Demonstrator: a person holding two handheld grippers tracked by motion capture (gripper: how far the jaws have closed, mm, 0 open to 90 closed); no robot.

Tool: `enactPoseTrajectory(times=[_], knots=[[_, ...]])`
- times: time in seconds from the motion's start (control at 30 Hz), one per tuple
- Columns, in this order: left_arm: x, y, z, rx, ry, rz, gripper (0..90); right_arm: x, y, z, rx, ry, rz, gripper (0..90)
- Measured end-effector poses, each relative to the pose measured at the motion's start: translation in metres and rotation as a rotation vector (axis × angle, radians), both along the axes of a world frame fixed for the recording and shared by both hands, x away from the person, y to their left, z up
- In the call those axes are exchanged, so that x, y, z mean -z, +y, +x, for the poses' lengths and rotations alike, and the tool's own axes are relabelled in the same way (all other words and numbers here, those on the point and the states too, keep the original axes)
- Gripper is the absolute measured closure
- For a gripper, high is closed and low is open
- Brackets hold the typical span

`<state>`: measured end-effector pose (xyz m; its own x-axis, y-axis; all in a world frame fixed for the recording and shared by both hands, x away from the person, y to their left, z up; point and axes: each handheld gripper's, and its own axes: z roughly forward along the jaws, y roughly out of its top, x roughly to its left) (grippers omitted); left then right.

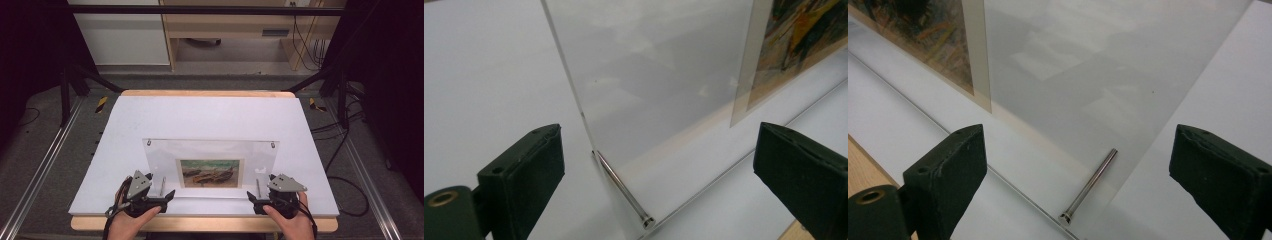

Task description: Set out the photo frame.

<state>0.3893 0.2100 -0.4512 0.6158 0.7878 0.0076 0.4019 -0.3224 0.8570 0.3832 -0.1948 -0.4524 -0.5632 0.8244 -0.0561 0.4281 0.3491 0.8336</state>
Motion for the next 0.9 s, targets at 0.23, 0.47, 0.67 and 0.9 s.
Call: enactPoseTrajectory(times=[0.23, 0.47, 0.67, 0.9], knots=[[-0.002, 0.003, -0.001, 0.034, -0.019, -0.006, 4.8, -0.004, -0.003, -0.002, 0.006, -0.016, 0.02, 8.7], [-0.002, 0.004, -0.003, 0.036, -0.015, 0.002, 5.2, -0.006, -0.007, -0.003, 0.02, -0.034, 0.018, 11.4], [-0.004, 0.011, -0.004, 0.035, -0.031, -0.003, 9.8, -0.005, -0.011, -0.003, 0.048, -0.012, 0.021, 10.8], [-0.006, 0.017, -0.009, 0.052, -0.077, 0.02, 7.5, -0.004, -0.022, -0.01, 0.063, -0.018, 0.017, 11.1]])
